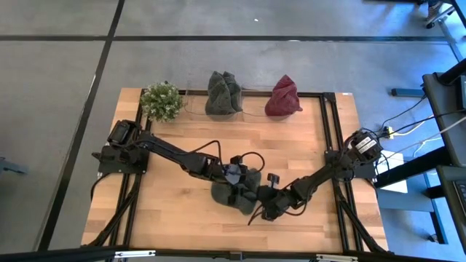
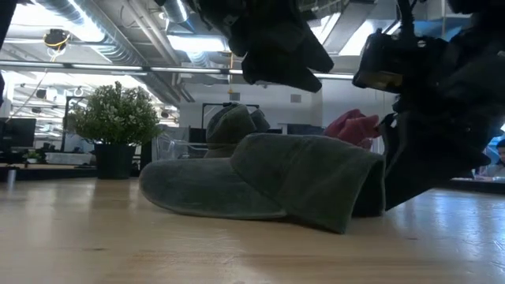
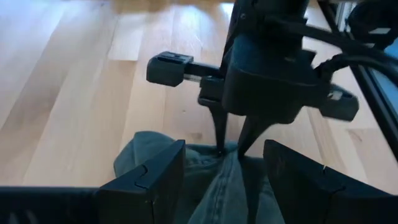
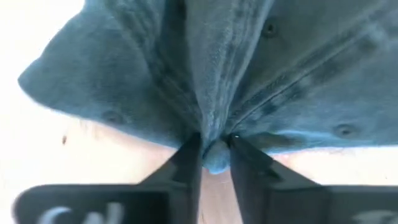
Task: Pick & Place hat
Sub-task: Put the black cap into the left transparent bin
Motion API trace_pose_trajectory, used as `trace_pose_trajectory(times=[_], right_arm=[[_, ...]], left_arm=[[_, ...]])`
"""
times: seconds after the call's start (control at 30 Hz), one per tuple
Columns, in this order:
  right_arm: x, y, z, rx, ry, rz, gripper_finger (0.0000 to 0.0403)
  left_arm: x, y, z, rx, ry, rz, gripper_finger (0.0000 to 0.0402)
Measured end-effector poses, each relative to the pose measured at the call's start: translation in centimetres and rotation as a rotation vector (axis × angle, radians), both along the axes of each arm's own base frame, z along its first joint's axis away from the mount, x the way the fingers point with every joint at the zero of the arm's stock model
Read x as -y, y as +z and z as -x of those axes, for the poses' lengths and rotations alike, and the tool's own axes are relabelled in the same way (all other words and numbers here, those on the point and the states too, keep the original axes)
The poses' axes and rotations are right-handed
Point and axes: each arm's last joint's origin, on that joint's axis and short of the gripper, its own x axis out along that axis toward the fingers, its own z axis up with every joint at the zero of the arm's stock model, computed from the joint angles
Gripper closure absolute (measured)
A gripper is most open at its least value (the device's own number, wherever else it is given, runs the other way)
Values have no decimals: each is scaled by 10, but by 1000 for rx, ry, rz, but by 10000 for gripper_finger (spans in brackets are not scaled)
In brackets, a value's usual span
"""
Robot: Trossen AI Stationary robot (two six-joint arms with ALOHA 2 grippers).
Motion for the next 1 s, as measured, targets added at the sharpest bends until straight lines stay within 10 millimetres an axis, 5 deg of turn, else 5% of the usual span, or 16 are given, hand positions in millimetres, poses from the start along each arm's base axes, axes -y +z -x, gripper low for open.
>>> trace_pose_trajectory(times=[0.1, 0.67, 1.0], right_arm=[[5, 10, -1, -15, 65, 26, 356], [20, 110, -40, 25, 220, 218, 356], [27, 126, -42, -24, 227, 270, 356]], left_arm=[[0, 0, 0, -8, -17, 9, 190], [-1, -3, 2, -34, -78, -92, 190], [-4, -6, 5, -75, -14, -121, 190]])
